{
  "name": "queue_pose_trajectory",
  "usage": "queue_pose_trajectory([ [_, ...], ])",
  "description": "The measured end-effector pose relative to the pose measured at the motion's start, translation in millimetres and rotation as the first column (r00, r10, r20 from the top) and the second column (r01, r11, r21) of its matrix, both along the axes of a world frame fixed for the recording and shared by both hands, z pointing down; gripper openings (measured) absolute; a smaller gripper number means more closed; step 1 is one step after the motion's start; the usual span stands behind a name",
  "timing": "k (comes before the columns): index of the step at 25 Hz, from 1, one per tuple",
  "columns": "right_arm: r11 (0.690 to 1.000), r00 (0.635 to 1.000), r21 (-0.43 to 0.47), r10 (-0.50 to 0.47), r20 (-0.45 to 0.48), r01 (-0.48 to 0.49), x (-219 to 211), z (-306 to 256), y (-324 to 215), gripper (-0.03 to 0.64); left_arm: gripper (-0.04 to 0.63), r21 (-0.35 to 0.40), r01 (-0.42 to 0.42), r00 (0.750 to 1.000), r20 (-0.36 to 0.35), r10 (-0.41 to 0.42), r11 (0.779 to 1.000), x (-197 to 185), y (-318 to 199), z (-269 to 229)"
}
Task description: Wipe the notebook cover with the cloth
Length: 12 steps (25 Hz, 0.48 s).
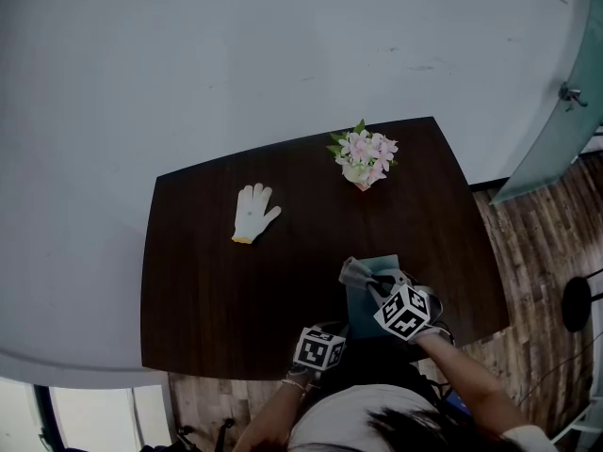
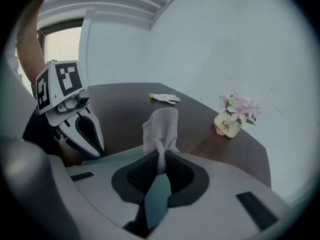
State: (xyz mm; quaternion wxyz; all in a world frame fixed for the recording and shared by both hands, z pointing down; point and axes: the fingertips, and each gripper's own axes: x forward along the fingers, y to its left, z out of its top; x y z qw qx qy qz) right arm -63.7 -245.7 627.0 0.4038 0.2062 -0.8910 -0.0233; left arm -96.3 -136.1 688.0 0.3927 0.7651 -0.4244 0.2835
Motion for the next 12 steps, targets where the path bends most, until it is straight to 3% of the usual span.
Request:
queue_pose_trajectory([
  [12, 0.990, 0.988, -0.072, -0.127, -0.090, 0.121, -31.2, 38.6, 26.8, 0.048, 0.018, 0.015, 0.018, 0.999, -0.041, -0.017, 1.000, -1.6, -1.0, -2.8],
])
